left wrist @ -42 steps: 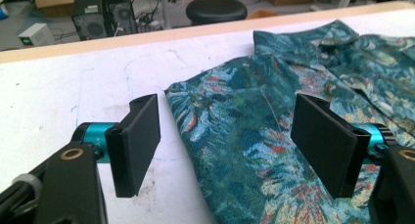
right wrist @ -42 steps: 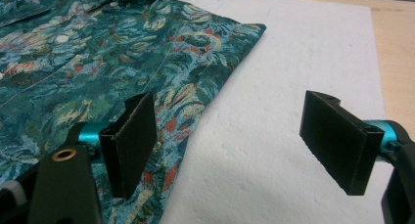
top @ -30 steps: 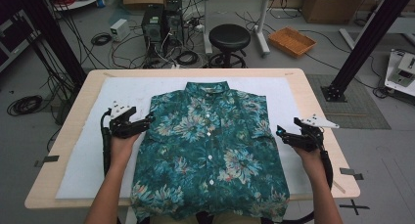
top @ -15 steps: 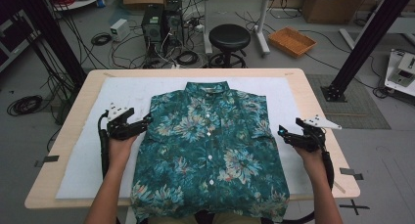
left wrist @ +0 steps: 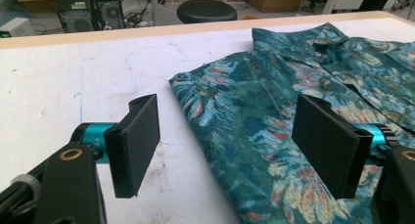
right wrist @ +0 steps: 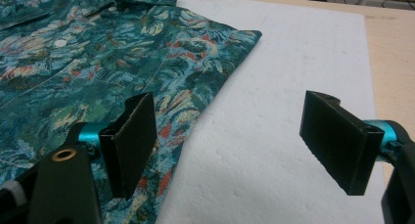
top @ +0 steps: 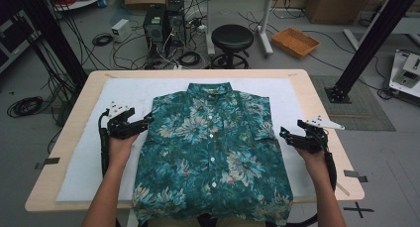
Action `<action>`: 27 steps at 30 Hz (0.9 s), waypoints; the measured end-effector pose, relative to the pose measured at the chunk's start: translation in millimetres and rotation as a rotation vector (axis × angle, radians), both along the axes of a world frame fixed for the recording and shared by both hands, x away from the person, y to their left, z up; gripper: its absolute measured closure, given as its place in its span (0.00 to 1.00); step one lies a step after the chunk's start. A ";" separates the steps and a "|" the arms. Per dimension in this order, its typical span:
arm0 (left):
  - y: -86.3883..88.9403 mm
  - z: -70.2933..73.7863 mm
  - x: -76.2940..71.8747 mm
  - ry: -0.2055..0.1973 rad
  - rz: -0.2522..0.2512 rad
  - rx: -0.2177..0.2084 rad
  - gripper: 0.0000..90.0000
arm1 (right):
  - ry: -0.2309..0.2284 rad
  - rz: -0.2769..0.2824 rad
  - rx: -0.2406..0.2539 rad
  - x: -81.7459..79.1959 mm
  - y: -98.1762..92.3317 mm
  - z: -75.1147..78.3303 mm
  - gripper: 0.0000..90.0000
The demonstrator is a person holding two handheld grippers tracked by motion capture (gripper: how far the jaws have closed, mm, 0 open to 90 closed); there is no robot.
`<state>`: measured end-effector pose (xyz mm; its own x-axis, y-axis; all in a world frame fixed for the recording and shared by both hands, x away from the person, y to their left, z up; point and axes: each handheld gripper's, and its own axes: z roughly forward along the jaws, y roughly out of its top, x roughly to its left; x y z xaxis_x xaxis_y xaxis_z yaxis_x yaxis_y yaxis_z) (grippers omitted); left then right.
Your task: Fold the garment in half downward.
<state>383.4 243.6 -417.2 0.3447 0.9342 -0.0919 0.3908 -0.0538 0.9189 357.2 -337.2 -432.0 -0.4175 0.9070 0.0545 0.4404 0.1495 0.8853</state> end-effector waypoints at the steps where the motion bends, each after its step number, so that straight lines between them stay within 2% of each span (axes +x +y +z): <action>1: -0.2 0.9 2.5 0.005 -0.002 0.004 0.29 | 0.002 0.002 -0.001 0.2 0.8 -0.1 0.24; 5: -0.7 2.4 13.0 0.023 -0.005 0.029 0.29 | 0.015 0.022 0.001 0.6 4.0 -0.8 0.24; 10: -1.5 -2.1 28.7 0.076 0.012 0.066 0.30 | 0.027 0.032 0.032 0.8 6.5 2.7 0.24; 13: -2.9 -6.5 34.8 0.075 0.031 0.082 0.35 | 0.025 0.033 0.053 1.1 8.0 7.5 0.24; 21: 2.2 -18.4 55.6 0.131 0.052 0.093 0.40 | 0.046 0.057 0.011 8.4 17.3 11.1 0.24; 22: 1.3 -21.1 63.7 0.145 0.048 0.099 0.40 | 0.044 0.062 0.011 10.0 17.9 11.9 0.24; 23: 0.1 -22.0 67.6 0.153 0.047 0.102 0.42 | 0.057 0.057 0.003 13.6 19.5 14.7 0.24; 27: -4.6 -25.0 83.5 0.184 0.045 0.127 0.44 | 0.061 0.067 -0.015 20.9 23.8 20.9 0.24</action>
<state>466.8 239.0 -442.2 0.2910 0.9563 -0.0302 0.5562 -0.1434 0.8186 378.1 -313.4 -411.1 -0.4732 0.8783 0.0683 0.4820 0.1933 0.8546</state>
